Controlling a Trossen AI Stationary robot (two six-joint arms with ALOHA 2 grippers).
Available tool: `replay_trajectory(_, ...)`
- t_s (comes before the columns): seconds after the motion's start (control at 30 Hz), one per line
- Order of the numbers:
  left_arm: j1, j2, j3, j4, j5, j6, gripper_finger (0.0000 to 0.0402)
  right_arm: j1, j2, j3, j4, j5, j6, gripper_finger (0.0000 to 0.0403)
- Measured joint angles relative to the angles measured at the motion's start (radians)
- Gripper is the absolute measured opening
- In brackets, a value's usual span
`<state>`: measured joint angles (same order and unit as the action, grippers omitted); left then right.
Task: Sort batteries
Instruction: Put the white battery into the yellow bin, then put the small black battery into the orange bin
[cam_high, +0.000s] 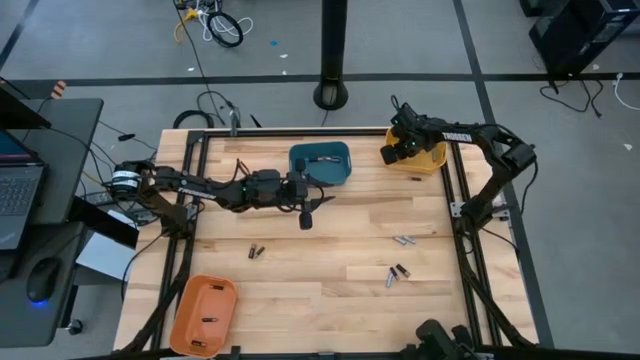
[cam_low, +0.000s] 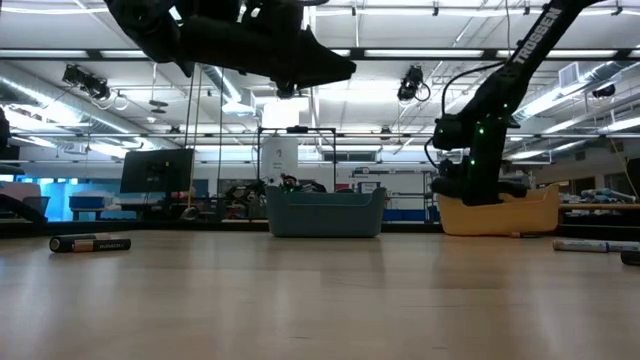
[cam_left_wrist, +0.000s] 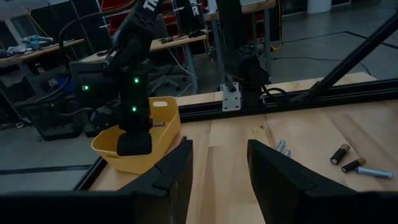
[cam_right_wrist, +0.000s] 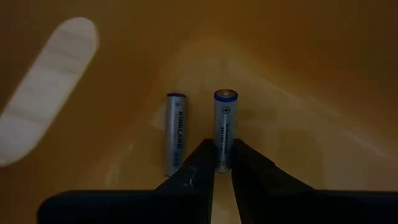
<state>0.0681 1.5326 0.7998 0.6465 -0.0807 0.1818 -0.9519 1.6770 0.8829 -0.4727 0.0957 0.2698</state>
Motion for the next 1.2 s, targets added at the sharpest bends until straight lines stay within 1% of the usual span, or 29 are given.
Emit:
replay_trajectory(0.2,0.001,0.000,0.000,-0.005,0.000,-0.001,0.0159,0.003,0.004,0.000,0.030,-0.008,-0.013,0.0063)
replay_trajectory(0.47,-0.002,0.000,0.000,-0.017,0.001,-0.004,0.0159,0.003,-0.023,0.000,0.012,-0.003,-0.055,0.0111)
replay_trajectory(0.6,-0.009,0.000,0.000,-0.017,0.001,-0.005,0.0158,0.001,-0.046,0.042,-0.092,-0.002,-0.101,0.0135)
replay_trajectory(0.77,-0.011,0.000,0.000,-0.016,0.002,-0.005,0.0158,0.020,-0.097,0.176,-0.302,0.008,-0.176,0.0146)
replay_trajectory(0.87,-0.011,0.000,0.000,-0.013,0.002,-0.005,0.0158,0.075,-0.152,0.231,-0.414,0.028,-0.240,0.0133)
replay_trajectory(0.97,-0.011,0.000,0.000,-0.013,0.002,-0.001,0.0158,0.146,-0.227,0.235,-0.509,0.034,-0.315,0.0103)
replay_trajectory(1.1,-0.011,0.000,0.000,-0.013,0.002,0.021,0.0158,0.245,-0.322,0.196,-0.587,0.021,-0.450,0.0056)
replay_trajectory(1.2,-0.011,0.000,0.000,-0.014,0.007,0.022,0.0158,0.286,-0.360,0.130,-0.592,0.012,-0.514,0.0033)
